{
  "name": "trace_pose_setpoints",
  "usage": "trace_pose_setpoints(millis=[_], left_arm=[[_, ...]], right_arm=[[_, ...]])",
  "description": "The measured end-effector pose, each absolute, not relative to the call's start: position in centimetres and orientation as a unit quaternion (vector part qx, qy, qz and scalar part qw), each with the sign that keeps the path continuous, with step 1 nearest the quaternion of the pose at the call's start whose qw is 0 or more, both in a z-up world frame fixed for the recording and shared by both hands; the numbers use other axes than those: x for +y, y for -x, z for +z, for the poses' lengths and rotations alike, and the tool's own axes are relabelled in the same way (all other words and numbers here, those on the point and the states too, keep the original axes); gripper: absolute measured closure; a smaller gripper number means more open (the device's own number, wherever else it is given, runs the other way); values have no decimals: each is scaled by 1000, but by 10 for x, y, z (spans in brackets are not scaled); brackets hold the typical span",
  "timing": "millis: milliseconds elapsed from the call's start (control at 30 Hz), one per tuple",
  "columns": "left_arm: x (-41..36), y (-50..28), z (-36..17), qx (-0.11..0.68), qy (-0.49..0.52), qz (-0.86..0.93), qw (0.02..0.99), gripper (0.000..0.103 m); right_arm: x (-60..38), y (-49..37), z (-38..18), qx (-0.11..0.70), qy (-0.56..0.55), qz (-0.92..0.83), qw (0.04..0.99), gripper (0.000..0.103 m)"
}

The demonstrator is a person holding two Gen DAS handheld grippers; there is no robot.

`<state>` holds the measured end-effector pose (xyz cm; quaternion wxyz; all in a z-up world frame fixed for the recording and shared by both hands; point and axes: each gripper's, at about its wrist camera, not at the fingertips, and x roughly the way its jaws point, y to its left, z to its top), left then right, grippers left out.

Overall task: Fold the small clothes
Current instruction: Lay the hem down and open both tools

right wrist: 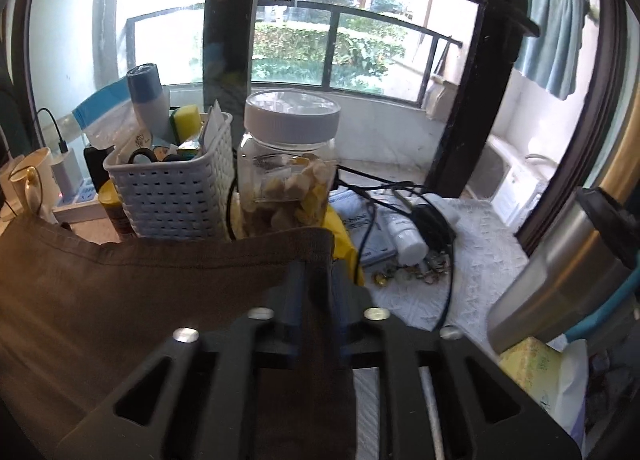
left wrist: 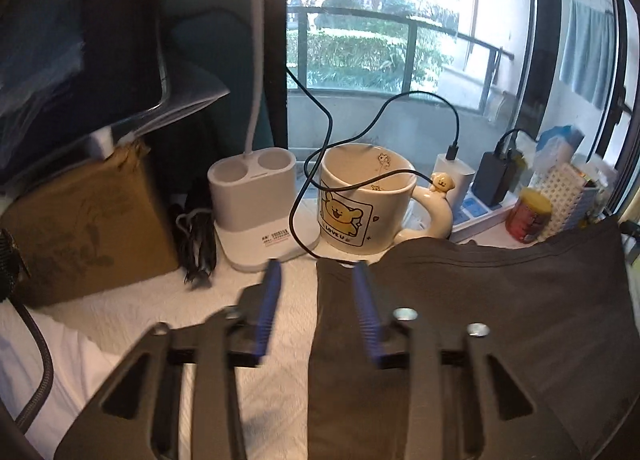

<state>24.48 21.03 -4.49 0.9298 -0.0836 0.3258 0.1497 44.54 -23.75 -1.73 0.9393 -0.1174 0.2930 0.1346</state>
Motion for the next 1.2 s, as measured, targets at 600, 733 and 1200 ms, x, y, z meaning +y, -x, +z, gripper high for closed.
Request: trace_pose_setpoints(millis=[600, 733, 1200], left_arm=[[191, -172, -58, 343, 118, 135, 922, 61], [184, -155, -58, 342, 122, 130, 923, 61], [165, -95, -79, 354, 146, 121, 916, 61]], right_arm=[[-277, -377, -18, 310, 92, 127, 938, 63], [-290, -358, -21, 315, 86, 121, 937, 63], [-321, -294, -39, 331, 65, 106, 935, 63]])
